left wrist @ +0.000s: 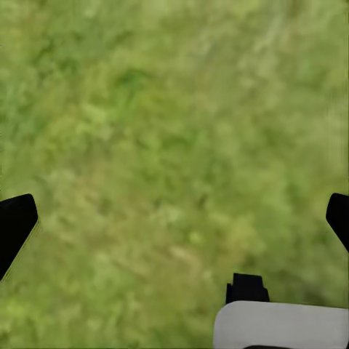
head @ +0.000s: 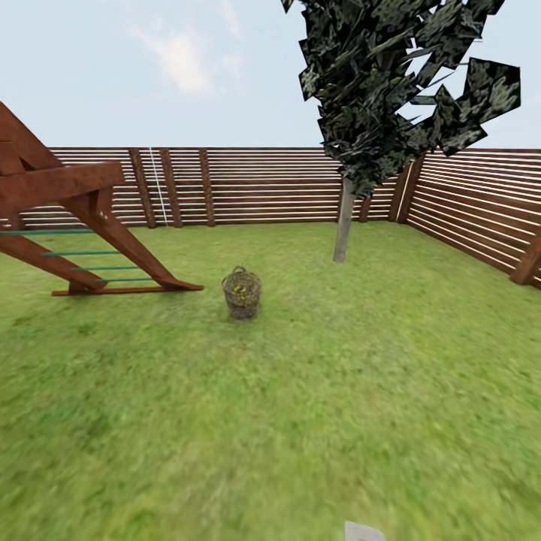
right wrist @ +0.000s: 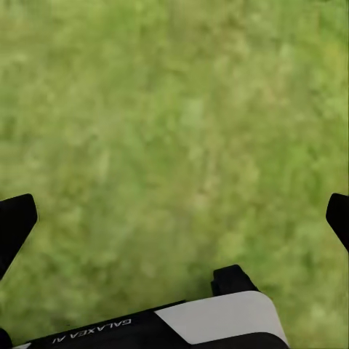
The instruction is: Take the three Easter eggs out of the wicker basket on the lawn in the garden, then place them on the lawn next to a single tree (choose any tree) so that all three eggs are next to the same tree and none are left in the basket.
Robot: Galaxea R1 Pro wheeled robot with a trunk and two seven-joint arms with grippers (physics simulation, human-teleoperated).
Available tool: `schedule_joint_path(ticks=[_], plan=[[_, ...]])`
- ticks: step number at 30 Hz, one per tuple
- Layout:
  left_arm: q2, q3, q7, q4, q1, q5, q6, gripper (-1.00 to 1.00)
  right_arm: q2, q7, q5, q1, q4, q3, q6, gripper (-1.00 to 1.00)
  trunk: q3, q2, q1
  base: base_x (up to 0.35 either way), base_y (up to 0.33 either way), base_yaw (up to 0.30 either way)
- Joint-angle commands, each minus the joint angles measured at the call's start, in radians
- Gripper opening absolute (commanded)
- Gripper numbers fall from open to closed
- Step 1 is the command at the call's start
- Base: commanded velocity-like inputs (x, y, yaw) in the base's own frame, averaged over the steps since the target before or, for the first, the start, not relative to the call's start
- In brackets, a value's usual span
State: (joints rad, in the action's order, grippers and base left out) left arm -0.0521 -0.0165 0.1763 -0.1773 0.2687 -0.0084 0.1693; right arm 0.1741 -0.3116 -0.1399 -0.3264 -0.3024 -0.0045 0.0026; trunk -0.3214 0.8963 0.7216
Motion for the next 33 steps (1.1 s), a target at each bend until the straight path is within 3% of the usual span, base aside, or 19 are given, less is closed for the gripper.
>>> schedule_joint_path(ticks=[1,11,21,33], plan=[[0.000,-0.002,0.003,0.001,0.001,-0.001,0.003,1.00,0.000,-0.003,-0.007,0.000,-0.001,0.000,0.000,1.00,-0.001,0.001,0.001,0.288,0.170,-0.001],[0.000,-0.002,0.003,0.001,0.001,-0.001,0.004,1.00,0.000,-0.003,-0.007,0.000,-0.001,0.000,0.000,1.00,-0.001,0.001,0.001,0.285,0.162,-0.008],[0.000,-0.002,0.003,0.001,0.001,-0.001,0.004,1.00,0.000,-0.003,-0.007,0.000,-0.001,0.000,0.000,1.00,0.002,0.001,0.001,0.285,0.140,-0.183],[0.000,-0.002,0.003,0.001,0.001,-0.001,0.004,1.00,0.000,-0.004,-0.007,0.000,-0.001,-0.001,-0.001,1.00,0.002,0.001,0.001,0.285,0.139,-0.013]])
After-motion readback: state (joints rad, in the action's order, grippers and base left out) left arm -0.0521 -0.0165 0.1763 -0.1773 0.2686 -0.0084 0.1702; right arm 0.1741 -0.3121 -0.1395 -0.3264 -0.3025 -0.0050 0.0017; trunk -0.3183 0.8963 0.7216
